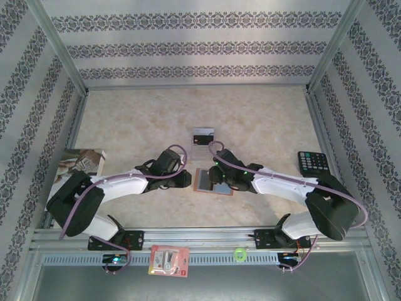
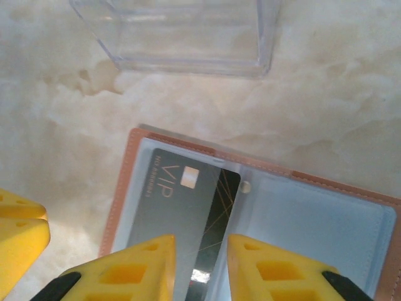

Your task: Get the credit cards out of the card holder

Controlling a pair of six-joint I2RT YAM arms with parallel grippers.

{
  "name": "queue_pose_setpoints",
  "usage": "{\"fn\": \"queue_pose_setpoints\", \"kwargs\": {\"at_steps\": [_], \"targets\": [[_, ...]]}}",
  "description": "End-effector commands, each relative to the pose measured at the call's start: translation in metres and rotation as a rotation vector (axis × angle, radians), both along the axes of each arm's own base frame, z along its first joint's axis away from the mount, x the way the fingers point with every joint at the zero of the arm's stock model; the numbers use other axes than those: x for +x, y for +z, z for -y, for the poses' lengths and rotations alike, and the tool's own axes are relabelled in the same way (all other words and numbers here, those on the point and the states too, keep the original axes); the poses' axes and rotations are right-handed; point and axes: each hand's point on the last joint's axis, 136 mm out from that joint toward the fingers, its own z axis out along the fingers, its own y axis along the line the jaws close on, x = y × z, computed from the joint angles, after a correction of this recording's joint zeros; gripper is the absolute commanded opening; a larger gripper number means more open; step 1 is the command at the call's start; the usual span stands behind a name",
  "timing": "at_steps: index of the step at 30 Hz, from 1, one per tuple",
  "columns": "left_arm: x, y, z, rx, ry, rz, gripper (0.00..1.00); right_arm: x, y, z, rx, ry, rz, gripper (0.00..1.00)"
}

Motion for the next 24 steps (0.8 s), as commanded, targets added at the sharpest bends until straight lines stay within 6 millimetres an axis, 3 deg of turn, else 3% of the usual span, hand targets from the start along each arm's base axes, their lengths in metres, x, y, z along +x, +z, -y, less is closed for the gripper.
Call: {"fn": "queue_pose_setpoints", "kwargs": {"at_steps": [1,6,11,15,24], "targets": [[0.001,0.012,0.009,-0.006,-0.043,0.038,0.25,-0.004,0.007,-0.001,0.037,0.026,0.000,0.27],[0.012,0.018,0.049,-0.074,-0.116,0.051,0.26,-0.007,0.006,-0.003,0.134,0.038,-0.033,0.23],[0.028,0.011,0.066,-0.079,-0.123,0.057,0.24,-0.010,0.006,0.004,0.166,0.015,-0.045,0.22],[0.034,0.002,0.066,-0.046,-0.118,0.051,0.22,-0.015,0.001,0.006,0.183,0.008,-0.068,0.22],[0.032,-0.025,0.045,0.041,-0.070,0.007,0.16,-0.016,-0.012,-0.010,0.289,0.019,-0.141,0.22]]}}
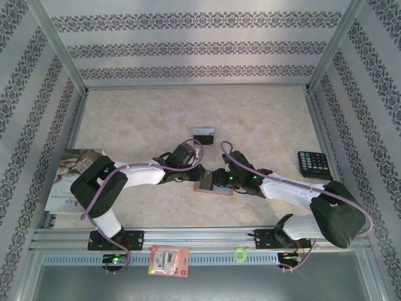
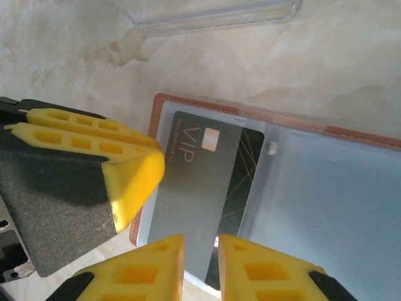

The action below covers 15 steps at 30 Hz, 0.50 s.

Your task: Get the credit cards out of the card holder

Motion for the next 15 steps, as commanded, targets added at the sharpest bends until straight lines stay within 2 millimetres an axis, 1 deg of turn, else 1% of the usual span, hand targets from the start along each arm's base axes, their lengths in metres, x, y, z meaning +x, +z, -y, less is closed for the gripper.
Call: {"fn": "queue_pose_setpoints", "kwargs": {"at_steps": [1,6,9,12,15], "targets": [[0.000,-0.017,-0.009,0.057,0.009,-0.012,0.16,0.000,-0.003,-0.008,0.062,-0.004,-0.035,0.22],[-0.009,-0.033,-0.017,0.087,0.010,-0.057,0.14,0.002,-0.010,-0.007,0.062,-0.023,-0.060,0.22],[-0.018,-0.042,-0.022,0.095,0.012,-0.081,0.14,0.004,-0.014,-0.002,0.051,-0.046,-0.069,0.21],[-0.023,-0.045,-0.026,0.092,0.020,-0.096,0.14,0.004,-0.020,0.002,0.043,-0.070,-0.091,0.21],[-0.025,-0.043,-0.027,0.082,0.025,-0.095,0.14,0.003,-0.026,0.007,0.037,-0.096,-0.112,0.22]]}}
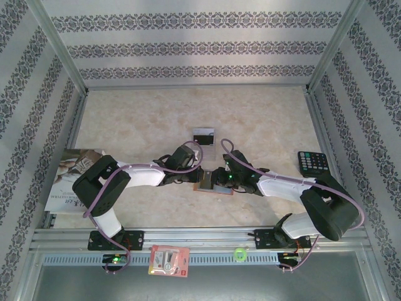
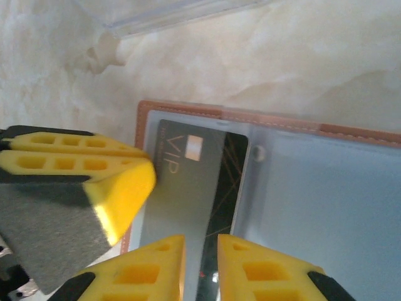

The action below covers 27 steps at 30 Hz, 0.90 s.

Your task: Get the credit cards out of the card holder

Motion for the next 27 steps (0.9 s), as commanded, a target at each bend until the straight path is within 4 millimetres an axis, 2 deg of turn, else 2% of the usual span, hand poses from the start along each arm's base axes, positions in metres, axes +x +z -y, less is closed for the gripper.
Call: {"fn": "queue_pose_setpoints", "kwargs": {"at_steps": [1,14,17,20,23,27], "targets": [[-0.025,-0.030,-0.025,0.084,0.015,-0.106,0.14,-0.002,-0.011,0.006,0.000,-0.034,-0.038,0.22],[-0.028,-0.027,-0.025,0.068,0.017,-0.111,0.12,0.001,-0.019,-0.009,0.105,-0.050,-0.093,0.21],[-0.028,-0.027,-0.025,0.068,0.017,-0.112,0.11,0.002,-0.020,-0.010,0.122,-0.058,-0.104,0.18],[-0.028,-0.027,-0.025,0.069,0.018,-0.110,0.11,0.001,-0.023,-0.007,0.116,-0.074,-0.104,0.12],[-0.028,-0.026,-0.026,0.073,0.020,-0.106,0.11,0.000,-0.023,0.001,0.108,-0.094,-0.094,0.01],[-0.027,-0.025,-0.027,0.073,0.021,-0.103,0.11,-0.004,-0.025,0.014,0.094,-0.128,-0.080,0.00]]}}
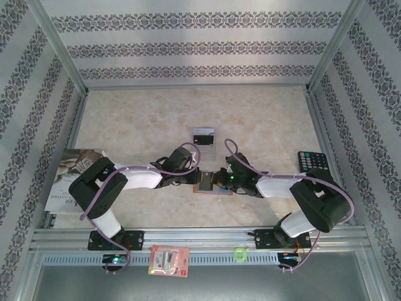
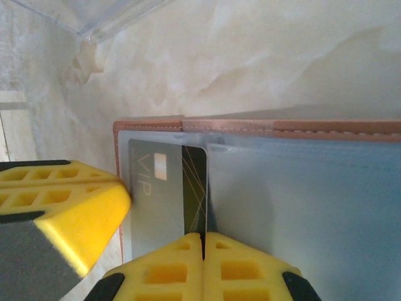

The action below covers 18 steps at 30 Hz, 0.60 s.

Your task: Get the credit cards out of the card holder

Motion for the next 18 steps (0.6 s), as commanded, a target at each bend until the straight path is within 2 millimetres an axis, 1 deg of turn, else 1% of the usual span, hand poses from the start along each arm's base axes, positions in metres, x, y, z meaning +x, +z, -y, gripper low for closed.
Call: {"fn": "queue_pose_setpoints", "kwargs": {"at_steps": [1,5,8,11,14,18], "targets": [[-0.021,-0.026,-0.022,0.088,0.014,-0.101,0.11,-0.004,-0.009,0.021,-0.041,-0.060,-0.003,0.00],[-0.019,-0.025,-0.023,0.086,0.020,-0.097,0.11,-0.009,-0.006,0.034,-0.060,-0.066,0.012,0.00],[-0.019,-0.025,-0.023,0.085,0.016,-0.097,0.11,-0.010,0.003,0.040,-0.074,-0.038,0.051,0.00],[-0.016,-0.021,-0.021,0.073,0.011,-0.091,0.11,-0.010,0.021,0.039,-0.104,0.041,0.118,0.00],[-0.012,-0.014,-0.018,0.053,0.003,-0.078,0.14,-0.010,0.040,0.039,-0.149,0.126,0.178,0.00],[-0.006,0.002,-0.010,0.013,-0.008,-0.054,0.20,-0.011,0.067,0.037,-0.191,0.238,0.258,0.00]]}}
